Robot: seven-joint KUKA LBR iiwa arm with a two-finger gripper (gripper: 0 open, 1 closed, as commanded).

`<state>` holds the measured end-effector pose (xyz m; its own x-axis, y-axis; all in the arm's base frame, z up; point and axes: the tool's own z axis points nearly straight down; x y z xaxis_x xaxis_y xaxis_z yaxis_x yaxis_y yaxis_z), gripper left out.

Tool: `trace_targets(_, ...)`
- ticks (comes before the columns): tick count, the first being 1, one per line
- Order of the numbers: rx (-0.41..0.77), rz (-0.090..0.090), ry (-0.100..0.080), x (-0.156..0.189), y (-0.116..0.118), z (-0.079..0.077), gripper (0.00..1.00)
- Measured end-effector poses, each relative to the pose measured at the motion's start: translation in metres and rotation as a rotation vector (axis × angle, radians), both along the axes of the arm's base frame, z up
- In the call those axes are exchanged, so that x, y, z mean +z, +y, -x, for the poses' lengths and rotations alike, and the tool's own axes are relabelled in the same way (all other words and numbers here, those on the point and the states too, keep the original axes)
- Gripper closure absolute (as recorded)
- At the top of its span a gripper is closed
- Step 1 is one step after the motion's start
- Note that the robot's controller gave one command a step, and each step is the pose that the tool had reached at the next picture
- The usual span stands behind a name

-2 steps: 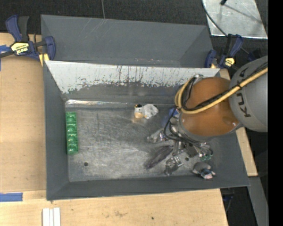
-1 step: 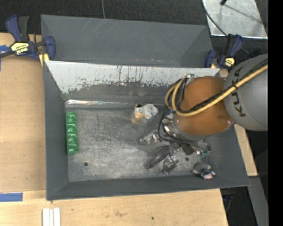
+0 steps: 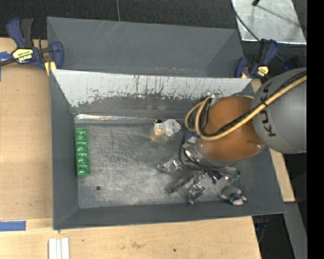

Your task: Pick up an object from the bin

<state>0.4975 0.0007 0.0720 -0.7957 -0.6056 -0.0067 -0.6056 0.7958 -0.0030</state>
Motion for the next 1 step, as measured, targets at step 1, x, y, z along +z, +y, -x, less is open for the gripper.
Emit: trace_targets(1,0.000,-0.002,-0.009,0.0029,-0.0018,0.0027,1.00)
